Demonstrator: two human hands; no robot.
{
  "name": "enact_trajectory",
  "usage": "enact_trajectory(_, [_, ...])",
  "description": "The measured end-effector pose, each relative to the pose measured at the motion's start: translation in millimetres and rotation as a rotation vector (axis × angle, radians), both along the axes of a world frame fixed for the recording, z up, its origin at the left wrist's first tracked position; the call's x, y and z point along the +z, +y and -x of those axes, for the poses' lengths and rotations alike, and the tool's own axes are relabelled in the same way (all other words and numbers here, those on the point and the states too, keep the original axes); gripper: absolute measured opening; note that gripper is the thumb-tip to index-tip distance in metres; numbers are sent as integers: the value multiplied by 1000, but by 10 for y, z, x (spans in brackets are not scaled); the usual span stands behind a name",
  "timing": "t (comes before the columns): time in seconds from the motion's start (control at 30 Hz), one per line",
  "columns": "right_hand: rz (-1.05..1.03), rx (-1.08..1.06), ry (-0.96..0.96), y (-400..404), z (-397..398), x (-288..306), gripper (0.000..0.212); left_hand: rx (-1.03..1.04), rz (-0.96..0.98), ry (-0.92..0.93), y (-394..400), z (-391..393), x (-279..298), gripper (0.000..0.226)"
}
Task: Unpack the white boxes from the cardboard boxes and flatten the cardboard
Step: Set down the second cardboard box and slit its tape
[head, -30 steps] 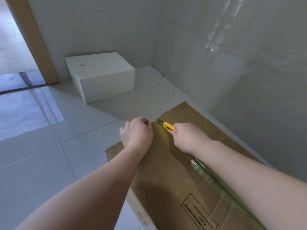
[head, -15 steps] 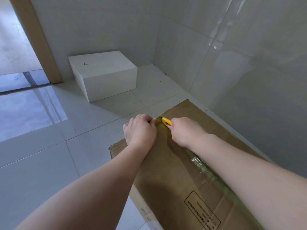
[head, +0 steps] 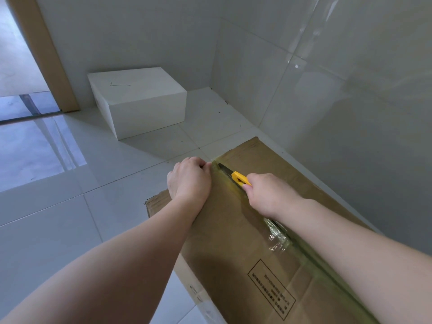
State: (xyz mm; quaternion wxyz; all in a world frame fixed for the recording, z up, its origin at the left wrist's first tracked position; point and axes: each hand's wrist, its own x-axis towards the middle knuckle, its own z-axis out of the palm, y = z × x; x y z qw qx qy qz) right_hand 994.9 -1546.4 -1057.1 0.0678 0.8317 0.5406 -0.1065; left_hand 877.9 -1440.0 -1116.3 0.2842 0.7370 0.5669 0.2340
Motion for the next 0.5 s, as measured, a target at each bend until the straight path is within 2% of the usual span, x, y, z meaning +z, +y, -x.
enact_trajectory(0.5, [90, 1, -74, -198, -51, 126, 21, -2, -11, -17, 0, 18, -20, 27])
